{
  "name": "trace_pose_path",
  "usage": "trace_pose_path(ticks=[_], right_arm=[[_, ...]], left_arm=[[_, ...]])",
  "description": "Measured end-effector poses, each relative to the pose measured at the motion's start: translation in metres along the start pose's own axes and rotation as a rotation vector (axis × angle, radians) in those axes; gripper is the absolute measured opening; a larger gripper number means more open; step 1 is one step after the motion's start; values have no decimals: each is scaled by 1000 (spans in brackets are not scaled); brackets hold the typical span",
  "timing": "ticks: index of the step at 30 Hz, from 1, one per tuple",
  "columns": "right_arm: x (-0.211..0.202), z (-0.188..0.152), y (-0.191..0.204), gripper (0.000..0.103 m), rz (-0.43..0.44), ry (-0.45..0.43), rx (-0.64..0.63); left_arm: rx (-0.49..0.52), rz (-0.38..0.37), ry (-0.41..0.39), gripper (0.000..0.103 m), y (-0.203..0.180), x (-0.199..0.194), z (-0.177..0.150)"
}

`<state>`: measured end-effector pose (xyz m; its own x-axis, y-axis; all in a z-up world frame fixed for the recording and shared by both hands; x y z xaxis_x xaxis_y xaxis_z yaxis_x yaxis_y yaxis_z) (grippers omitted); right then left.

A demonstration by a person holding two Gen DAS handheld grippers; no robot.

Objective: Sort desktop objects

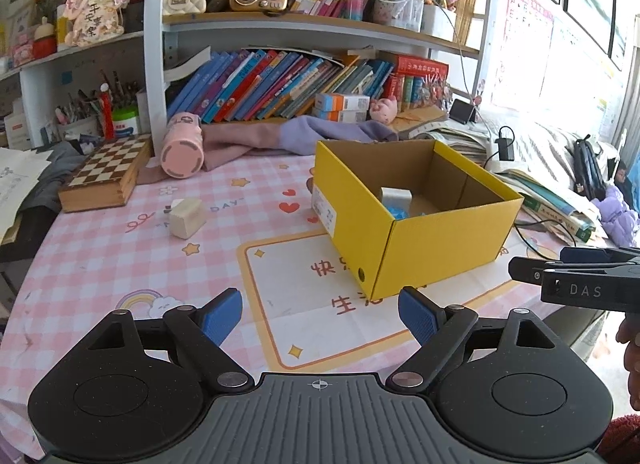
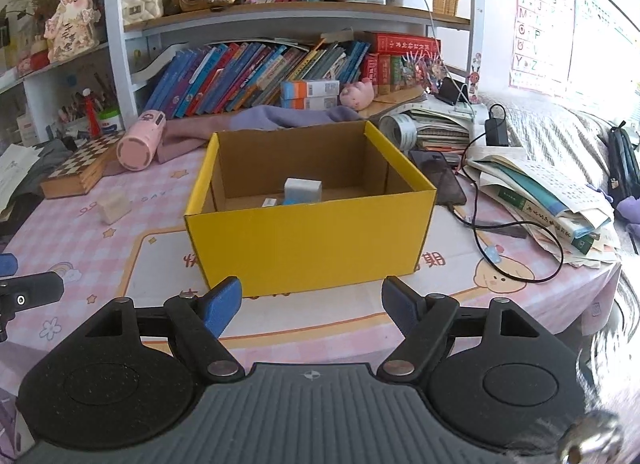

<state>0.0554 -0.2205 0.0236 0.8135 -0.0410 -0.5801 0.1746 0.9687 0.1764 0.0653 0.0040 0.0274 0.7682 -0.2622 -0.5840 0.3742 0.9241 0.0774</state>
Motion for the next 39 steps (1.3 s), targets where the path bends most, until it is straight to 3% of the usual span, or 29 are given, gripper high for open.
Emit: trace_pose_path(ticks=[16,39], right_arm=[[-1,-19,45,77,96,62,-89],[5,-23,96,78,181,74,-178]], left_arm=[[-71,58,27,88,28,-23,-27],[-90,112,34,88,57,-35,-36]])
Point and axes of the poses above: each gripper's, at about its wrist camera, not at the fingertips, and x roughly the way its jaws point, y to its left, z to its top, the point moved 1 cm from there along x, roughly the way its jaws point, and after that the axes turned 11 degrees about x, right-handed, at the moved point
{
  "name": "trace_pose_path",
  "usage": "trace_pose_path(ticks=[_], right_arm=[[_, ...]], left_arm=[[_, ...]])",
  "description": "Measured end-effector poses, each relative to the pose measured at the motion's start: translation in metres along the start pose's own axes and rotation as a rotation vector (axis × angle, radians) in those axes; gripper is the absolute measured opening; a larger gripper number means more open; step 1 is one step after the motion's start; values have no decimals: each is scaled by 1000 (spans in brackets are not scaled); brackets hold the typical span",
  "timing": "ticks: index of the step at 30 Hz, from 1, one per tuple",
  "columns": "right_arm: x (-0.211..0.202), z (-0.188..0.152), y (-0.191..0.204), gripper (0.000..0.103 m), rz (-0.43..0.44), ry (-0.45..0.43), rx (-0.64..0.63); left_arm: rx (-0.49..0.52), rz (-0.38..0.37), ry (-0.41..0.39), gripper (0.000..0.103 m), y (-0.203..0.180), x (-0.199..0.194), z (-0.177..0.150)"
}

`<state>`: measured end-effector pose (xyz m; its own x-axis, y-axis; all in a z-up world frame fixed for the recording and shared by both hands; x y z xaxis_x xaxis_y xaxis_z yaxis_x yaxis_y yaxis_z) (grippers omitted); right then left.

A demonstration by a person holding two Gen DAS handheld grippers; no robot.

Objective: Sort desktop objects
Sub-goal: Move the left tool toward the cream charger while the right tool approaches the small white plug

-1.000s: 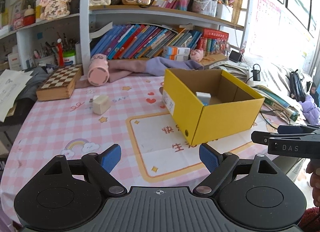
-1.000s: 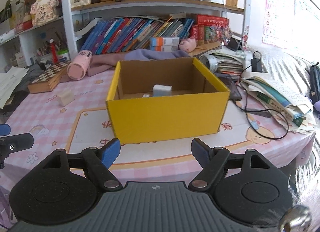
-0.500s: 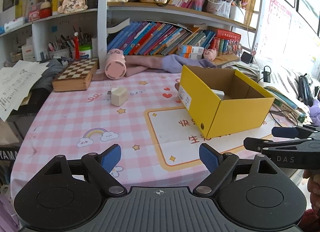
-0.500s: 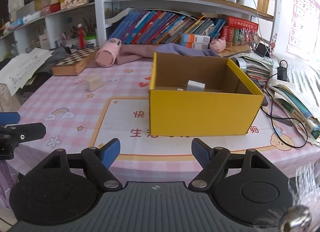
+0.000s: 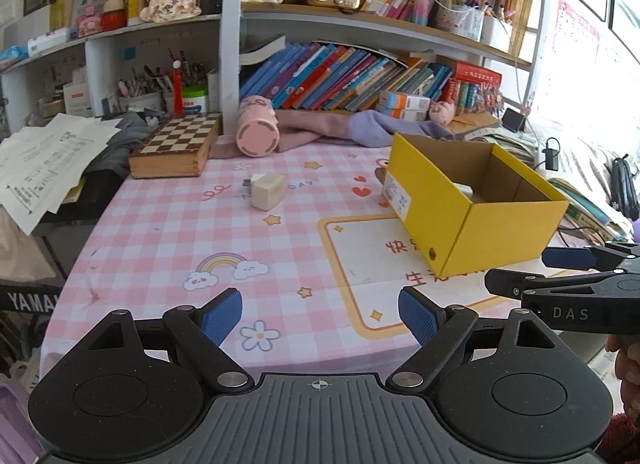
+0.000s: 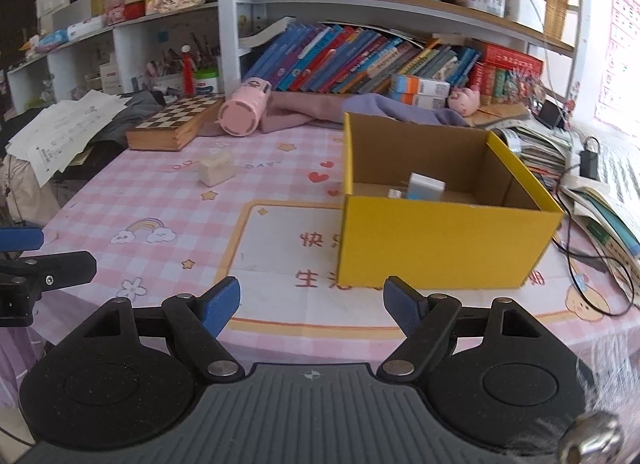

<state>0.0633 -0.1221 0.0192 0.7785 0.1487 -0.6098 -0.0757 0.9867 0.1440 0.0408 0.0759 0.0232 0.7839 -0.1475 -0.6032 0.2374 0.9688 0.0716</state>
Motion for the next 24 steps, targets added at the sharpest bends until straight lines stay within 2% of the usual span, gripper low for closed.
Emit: trace_pose_path(ticks=[17,24], right_arm=[[44,16,29,79,81,33,-85],[72,33,36,79,112,41,-104]], left_arm=[[-12,53,36,88,19,24,4],[-10,86,32,88,31,44,18]])
Point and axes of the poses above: each gripper's, at about its wrist camera, not at the fingertips, and x roughly the way its jaws point, y to its left, z to its top, the point moved 1 cm from there along x, roughly the way its jaws point, and after that the axes turned 11 degrees about x, right-handed, at the moved point
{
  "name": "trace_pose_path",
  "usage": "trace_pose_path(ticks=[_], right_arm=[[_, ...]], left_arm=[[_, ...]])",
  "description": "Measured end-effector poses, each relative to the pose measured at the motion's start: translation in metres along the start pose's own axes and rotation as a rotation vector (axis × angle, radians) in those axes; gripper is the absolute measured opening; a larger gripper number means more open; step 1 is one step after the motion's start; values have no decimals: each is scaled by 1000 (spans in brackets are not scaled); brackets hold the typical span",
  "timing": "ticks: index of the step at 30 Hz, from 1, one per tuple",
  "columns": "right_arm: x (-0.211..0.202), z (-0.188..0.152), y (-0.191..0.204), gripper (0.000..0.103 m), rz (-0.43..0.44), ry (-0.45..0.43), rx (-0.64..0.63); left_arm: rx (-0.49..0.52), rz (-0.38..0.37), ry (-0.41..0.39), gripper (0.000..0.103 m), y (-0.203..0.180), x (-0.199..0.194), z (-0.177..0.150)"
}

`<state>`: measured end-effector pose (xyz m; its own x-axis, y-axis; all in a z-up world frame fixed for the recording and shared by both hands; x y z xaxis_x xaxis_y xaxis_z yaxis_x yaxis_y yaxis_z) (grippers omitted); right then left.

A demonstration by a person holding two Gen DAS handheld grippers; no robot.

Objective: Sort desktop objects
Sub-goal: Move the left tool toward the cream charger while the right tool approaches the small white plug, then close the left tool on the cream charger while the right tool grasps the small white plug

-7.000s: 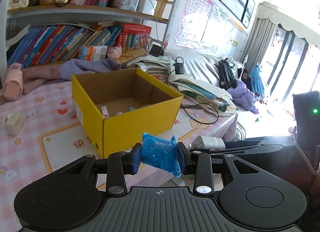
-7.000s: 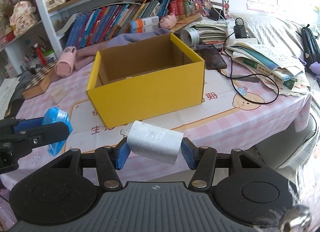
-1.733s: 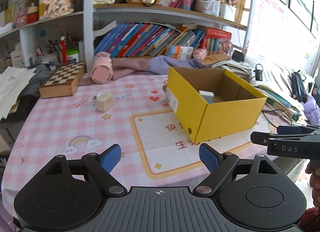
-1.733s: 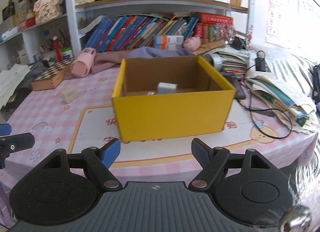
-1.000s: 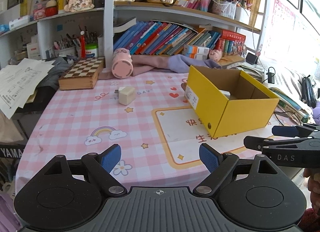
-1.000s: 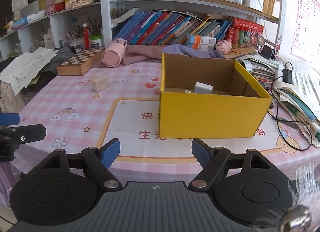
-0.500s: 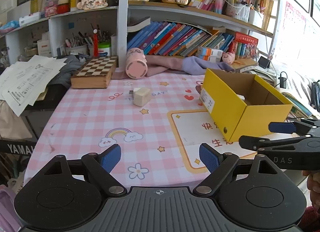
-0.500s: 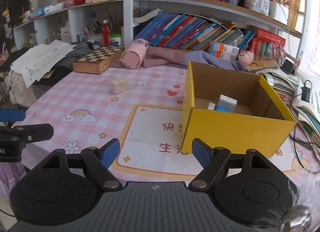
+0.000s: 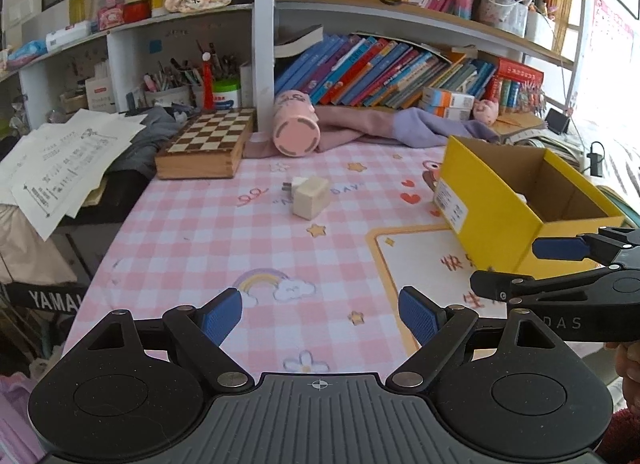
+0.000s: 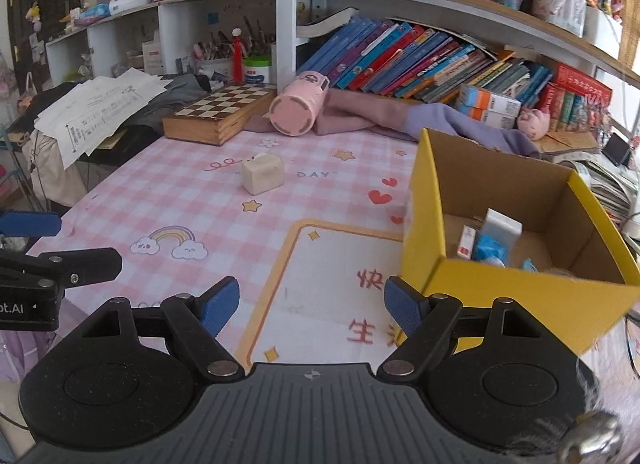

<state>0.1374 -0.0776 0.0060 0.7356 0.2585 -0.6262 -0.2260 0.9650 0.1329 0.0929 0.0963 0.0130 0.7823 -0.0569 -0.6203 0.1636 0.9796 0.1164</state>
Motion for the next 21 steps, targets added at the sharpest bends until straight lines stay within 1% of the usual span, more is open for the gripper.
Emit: trace_pose_path(ticks=[6,13,21], right_arm=[[29,23,-1,79,21,10,-6],[62,48,0,79,52,24,-5],[98,75,6,79,88,31,-3]], left_arm=[[10,22,-9,88,6,23,16],[15,49,13,88,15,51,30],[29,70,48,88,26,84,38]])
Point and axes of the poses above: each gripper's, at about its wrist camera, not at the fingertips, and x roughly the way its jaws point, y to its left, z to its top, the point moved 1 cm from there along x, roughly the way its jaws point, and after that the axes turned 11 degrees about x, right-handed, at the moved point
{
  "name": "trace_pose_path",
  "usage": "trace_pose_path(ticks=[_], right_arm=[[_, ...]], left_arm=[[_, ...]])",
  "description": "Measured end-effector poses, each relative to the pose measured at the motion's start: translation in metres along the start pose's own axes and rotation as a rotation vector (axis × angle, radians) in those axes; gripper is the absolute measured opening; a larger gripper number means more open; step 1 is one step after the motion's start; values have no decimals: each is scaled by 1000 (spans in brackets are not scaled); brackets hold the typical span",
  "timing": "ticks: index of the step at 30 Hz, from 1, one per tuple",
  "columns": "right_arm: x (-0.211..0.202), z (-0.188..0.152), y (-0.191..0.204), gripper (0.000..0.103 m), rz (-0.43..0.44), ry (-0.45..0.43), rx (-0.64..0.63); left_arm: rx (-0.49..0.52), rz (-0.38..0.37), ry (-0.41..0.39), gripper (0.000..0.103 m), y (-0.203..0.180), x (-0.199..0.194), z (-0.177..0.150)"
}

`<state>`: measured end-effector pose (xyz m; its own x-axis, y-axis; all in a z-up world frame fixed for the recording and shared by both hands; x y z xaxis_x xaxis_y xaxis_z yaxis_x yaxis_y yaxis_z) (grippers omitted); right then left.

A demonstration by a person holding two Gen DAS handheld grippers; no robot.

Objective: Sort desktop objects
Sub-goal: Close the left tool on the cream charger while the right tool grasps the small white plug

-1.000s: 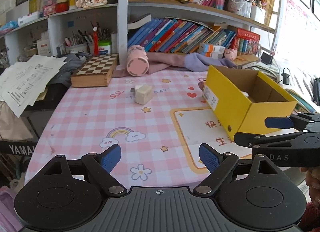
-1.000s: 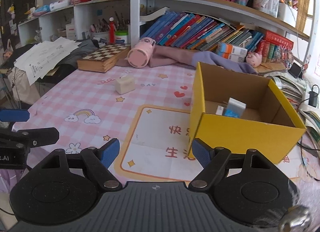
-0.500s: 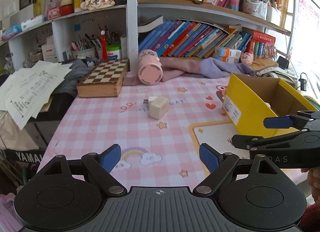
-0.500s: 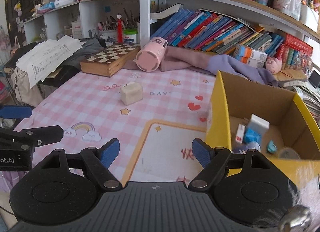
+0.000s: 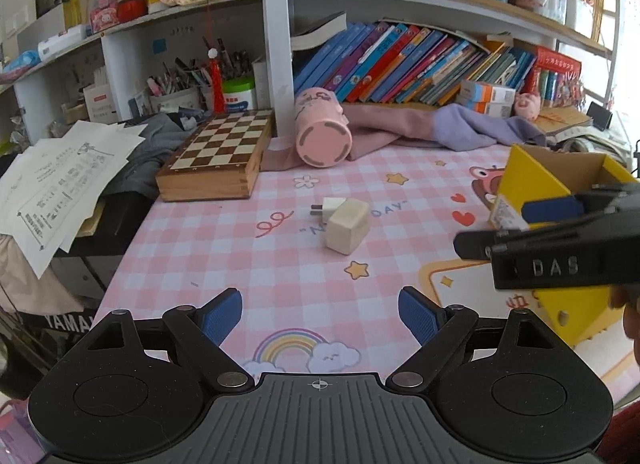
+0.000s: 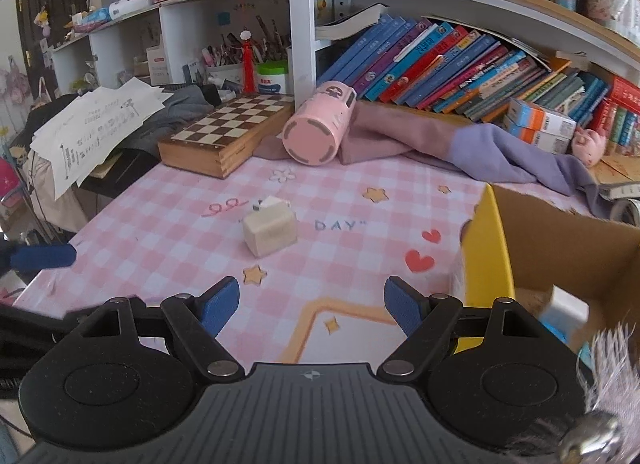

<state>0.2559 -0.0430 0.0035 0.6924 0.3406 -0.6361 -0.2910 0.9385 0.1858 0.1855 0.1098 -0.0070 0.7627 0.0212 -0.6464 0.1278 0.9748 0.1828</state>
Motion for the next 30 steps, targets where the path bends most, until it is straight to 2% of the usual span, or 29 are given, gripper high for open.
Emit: trace_pose_path(ticks=[13,21,26,27,30], right_arm=[[75,51,10,79,74,107,29],[121,80,13,76,79,159,17],[145,89,10,76,77,196,22],[149,89,10,76,76,205,20],[161,89,10,76,83,226,19]], left_arm=[[70,-10,13,88,-1,73,14],[116,-38,-7,88,-12,123,30],[102,-48,-19,86,-15,150,40],[96,-54,-22,85,-15,155,41],[85,-77,-9,64,-16,168,42]])
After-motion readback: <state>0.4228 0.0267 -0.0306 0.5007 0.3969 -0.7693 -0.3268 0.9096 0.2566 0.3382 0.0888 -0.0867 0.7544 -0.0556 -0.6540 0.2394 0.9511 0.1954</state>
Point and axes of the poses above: each gripper's, at about its wrist camera, not at the fingertips, and x roughly the way its jaws point, y to its left, z to its top, the point moved 1 cm from there along x, roughly the way its jaws point, and after that the axes turned 11 degrees about x, right-handed, at the moved point
